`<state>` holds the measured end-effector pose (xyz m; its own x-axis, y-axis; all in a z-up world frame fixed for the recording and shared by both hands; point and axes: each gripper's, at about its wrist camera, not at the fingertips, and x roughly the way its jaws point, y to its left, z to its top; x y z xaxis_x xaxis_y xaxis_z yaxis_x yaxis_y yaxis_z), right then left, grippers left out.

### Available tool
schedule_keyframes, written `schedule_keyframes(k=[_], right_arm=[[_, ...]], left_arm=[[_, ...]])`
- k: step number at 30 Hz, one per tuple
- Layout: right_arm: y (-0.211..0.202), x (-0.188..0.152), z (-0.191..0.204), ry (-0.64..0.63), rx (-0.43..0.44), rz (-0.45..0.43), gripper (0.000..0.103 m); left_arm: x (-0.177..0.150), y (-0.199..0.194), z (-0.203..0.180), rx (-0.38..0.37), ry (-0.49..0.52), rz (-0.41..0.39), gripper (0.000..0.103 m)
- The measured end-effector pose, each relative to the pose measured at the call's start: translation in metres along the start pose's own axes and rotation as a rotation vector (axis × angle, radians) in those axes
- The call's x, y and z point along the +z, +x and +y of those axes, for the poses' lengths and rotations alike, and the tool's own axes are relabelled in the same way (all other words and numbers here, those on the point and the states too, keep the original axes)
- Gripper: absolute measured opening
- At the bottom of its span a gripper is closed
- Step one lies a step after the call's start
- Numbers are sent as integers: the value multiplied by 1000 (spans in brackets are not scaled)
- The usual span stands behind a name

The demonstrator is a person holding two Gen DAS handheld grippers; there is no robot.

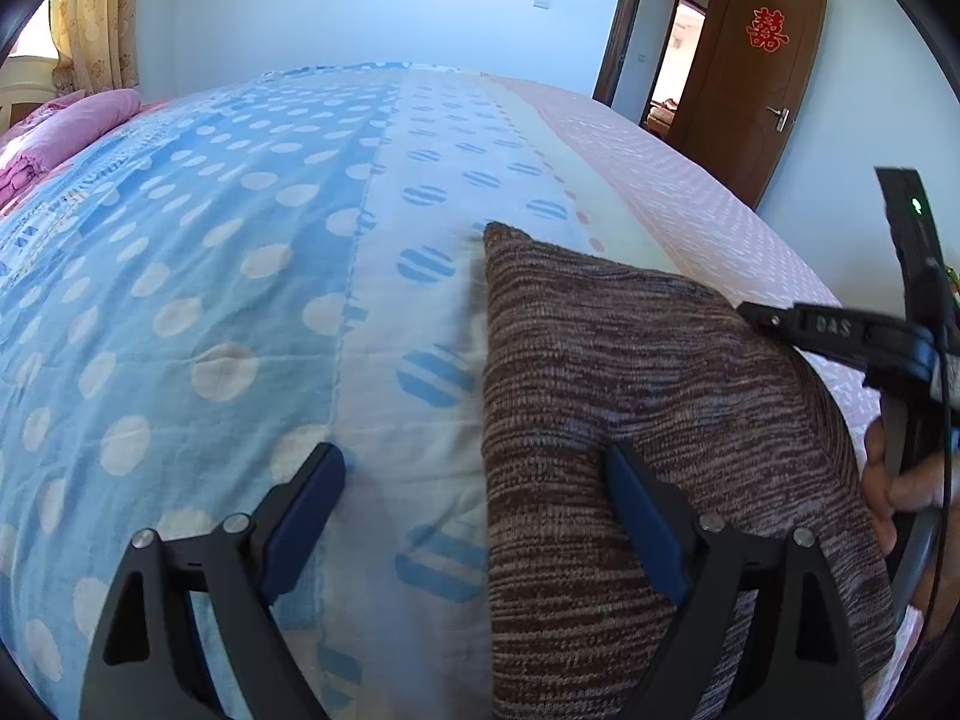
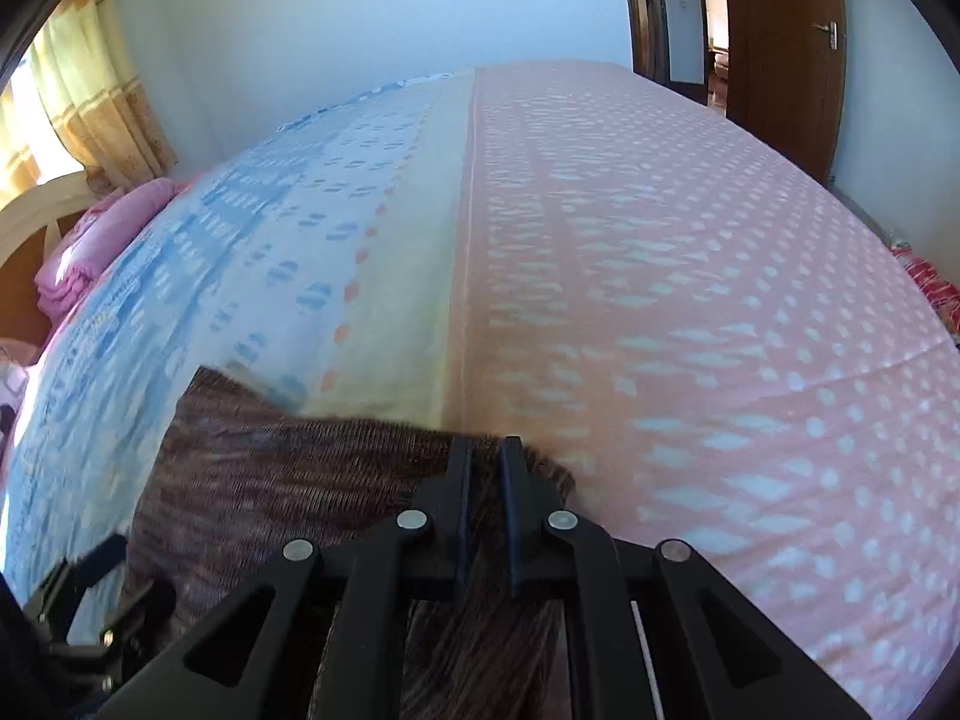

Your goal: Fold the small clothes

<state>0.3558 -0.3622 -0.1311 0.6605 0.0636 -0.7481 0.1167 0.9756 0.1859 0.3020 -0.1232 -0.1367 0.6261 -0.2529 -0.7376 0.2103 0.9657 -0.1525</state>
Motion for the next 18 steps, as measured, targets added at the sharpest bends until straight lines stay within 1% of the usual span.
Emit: schedule_keyframes(k=[3, 5, 6, 8, 9, 10, 14, 16, 18], right_arm=[[8, 8, 1, 8, -38, 31, 9], [5, 9, 4, -2, -42, 29, 9], [-3, 10, 2, 12, -32, 8, 9], [-28, 3, -5, 83, 4, -79, 9], [-42, -4, -9, 116, 33, -112, 11], [-55, -14, -13, 145, 61, -126, 11], [-82, -63, -16, 174, 77, -99, 11], [-88, -85, -14, 175, 89, -84, 12], [-91, -105, -8, 158, 86, -87, 12]], left_arm=[[0, 1, 1, -2, -6, 2, 94], [0, 1, 1, -4, -11, 3, 94], [0, 1, 1, -6, -11, 3, 94], [0, 1, 1, -5, -11, 2, 94], [0, 1, 1, -5, -11, 2, 94], [0, 1, 1, -5, -11, 3, 94], [0, 1, 1, 1, -10, 2, 95], [1, 1, 1, 8, -8, 2, 96], [1, 1, 1, 15, -7, 1, 97]])
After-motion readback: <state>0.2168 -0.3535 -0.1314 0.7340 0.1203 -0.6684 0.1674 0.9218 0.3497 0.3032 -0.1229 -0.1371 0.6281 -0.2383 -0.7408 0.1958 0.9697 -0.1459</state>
